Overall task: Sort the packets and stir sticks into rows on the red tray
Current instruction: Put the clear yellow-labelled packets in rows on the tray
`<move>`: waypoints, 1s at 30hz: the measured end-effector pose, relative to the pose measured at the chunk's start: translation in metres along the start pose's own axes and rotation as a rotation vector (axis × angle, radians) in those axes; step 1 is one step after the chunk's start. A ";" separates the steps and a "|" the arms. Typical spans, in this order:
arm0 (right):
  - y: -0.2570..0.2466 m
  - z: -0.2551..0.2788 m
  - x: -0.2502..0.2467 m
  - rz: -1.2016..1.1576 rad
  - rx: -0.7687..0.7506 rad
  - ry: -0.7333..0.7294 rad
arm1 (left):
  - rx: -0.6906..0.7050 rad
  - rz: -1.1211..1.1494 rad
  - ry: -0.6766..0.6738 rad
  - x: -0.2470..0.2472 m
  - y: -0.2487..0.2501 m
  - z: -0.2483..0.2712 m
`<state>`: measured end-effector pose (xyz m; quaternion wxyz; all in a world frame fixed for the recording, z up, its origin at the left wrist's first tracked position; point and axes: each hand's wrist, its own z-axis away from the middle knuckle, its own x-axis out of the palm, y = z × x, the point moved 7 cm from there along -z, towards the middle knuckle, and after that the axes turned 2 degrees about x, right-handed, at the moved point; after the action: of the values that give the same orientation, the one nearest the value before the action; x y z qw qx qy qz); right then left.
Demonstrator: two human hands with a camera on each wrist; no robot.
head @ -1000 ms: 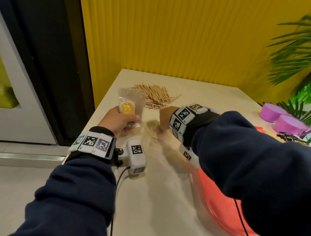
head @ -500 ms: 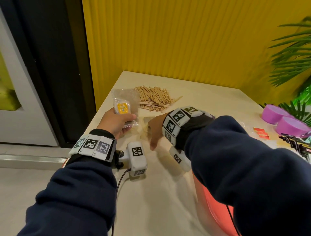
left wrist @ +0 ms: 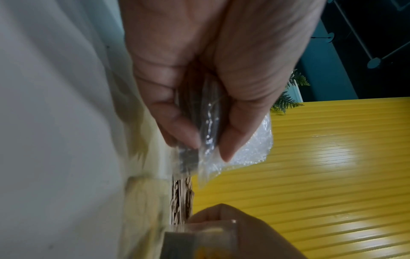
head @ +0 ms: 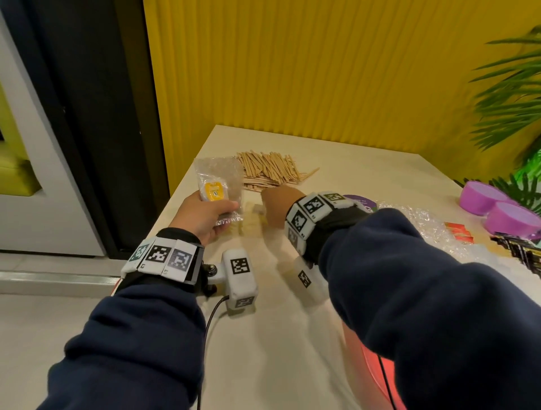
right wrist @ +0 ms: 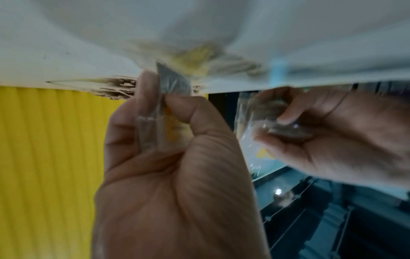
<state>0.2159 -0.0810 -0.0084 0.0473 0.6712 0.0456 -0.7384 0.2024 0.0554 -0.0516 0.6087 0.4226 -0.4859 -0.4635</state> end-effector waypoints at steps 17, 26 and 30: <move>-0.010 0.003 -0.025 -1.113 0.068 -0.201 | 0.020 -0.057 -0.178 0.014 0.005 0.011; -0.003 -0.004 0.015 0.021 -0.030 -0.292 | 0.026 0.074 -0.038 0.003 0.007 0.009; -0.006 0.000 0.022 0.078 -0.041 -0.378 | 0.003 0.092 0.009 0.000 0.005 0.008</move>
<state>0.2134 -0.0751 -0.0300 0.0971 0.5205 0.0247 -0.8479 0.1953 0.0559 -0.0450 0.6310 0.4028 -0.5029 -0.4321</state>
